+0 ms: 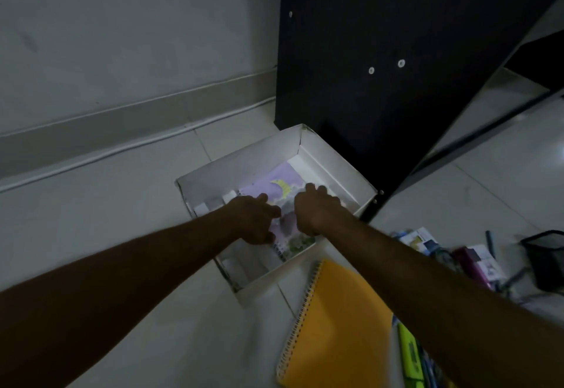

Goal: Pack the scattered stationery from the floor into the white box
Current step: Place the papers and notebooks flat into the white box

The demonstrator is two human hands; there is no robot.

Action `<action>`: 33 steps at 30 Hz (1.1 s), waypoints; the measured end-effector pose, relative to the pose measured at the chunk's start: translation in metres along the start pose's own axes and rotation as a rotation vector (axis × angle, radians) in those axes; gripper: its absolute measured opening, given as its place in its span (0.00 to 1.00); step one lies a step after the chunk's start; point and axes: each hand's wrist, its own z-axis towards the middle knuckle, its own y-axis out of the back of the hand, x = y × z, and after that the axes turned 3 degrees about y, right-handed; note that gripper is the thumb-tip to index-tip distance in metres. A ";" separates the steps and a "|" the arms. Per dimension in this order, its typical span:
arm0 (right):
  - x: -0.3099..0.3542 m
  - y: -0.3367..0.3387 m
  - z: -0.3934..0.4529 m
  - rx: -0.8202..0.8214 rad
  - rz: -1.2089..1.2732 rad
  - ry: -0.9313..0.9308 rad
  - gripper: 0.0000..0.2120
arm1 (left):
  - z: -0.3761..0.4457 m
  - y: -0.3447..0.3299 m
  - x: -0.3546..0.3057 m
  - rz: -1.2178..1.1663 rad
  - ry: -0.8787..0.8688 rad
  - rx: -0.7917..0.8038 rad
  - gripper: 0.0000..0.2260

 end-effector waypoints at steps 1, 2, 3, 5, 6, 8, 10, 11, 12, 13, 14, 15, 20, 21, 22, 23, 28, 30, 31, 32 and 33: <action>0.000 -0.002 0.001 0.043 -0.035 0.029 0.26 | -0.001 0.000 -0.003 0.023 0.008 0.002 0.30; 0.001 -0.003 0.000 0.084 -0.070 0.045 0.28 | -0.001 0.001 -0.005 0.048 0.015 -0.014 0.30; 0.001 -0.003 -0.002 0.107 -0.114 0.056 0.30 | -0.002 0.002 -0.007 0.070 0.020 -0.032 0.29; 0.001 -0.007 -0.005 0.120 -0.208 0.095 0.32 | -0.002 0.004 -0.010 0.094 0.033 -0.032 0.29; 0.002 -0.009 -0.005 0.130 -0.232 0.130 0.31 | -0.002 0.004 -0.012 0.095 0.038 -0.027 0.28; 0.006 -0.011 0.000 0.174 -0.217 0.191 0.30 | -0.001 0.004 -0.014 0.086 0.050 -0.012 0.28; 0.013 -0.010 0.003 0.218 -0.190 0.213 0.30 | -0.002 0.005 -0.014 0.053 0.048 -0.002 0.28; 0.017 -0.007 0.001 0.215 -0.185 0.225 0.29 | -0.004 0.006 -0.014 0.039 0.037 0.005 0.28; 0.019 -0.005 -0.002 0.205 -0.186 0.237 0.28 | -0.007 0.007 -0.015 0.025 0.033 0.029 0.28; 0.019 -0.001 -0.007 0.180 -0.146 0.254 0.28 | -0.011 0.008 -0.015 0.001 0.028 0.055 0.27; 0.018 0.003 -0.011 0.148 -0.076 0.276 0.28 | -0.016 0.011 -0.015 -0.025 0.030 0.069 0.27; 0.014 0.009 -0.019 0.106 0.005 0.298 0.28 | -0.021 0.012 -0.016 -0.042 0.039 0.050 0.27; -0.041 0.045 -0.080 -0.191 0.185 0.376 0.16 | -0.036 0.039 -0.051 -0.406 -0.030 -0.317 0.24; -0.058 0.048 -0.097 -0.248 0.178 0.384 0.14 | -0.040 0.050 -0.065 -0.467 -0.035 -0.363 0.19; -0.077 0.049 -0.113 -0.303 0.190 0.400 0.13 | -0.042 0.060 -0.079 -0.491 -0.042 -0.410 0.16; -0.098 0.047 -0.129 -0.328 0.207 0.399 0.13 | -0.043 0.068 -0.093 -0.492 -0.054 -0.459 0.13; -0.213 0.013 -0.208 -0.327 0.223 0.239 0.09 | -0.048 0.094 -0.179 -0.507 -0.295 -0.515 0.09; -0.260 -0.012 -0.236 -0.394 0.360 0.105 0.07 | -0.044 0.101 -0.221 -0.524 -0.395 -0.477 0.09; -0.283 -0.025 -0.248 -0.425 0.426 0.033 0.06 | -0.041 0.103 -0.242 -0.539 -0.438 -0.452 0.09; -0.304 -0.037 -0.260 -0.434 0.469 -0.027 0.05 | -0.036 0.105 -0.263 -0.564 -0.470 -0.406 0.09; -0.324 -0.047 -0.271 -0.420 0.492 -0.085 0.04 | -0.030 0.108 -0.284 -0.597 -0.492 -0.342 0.09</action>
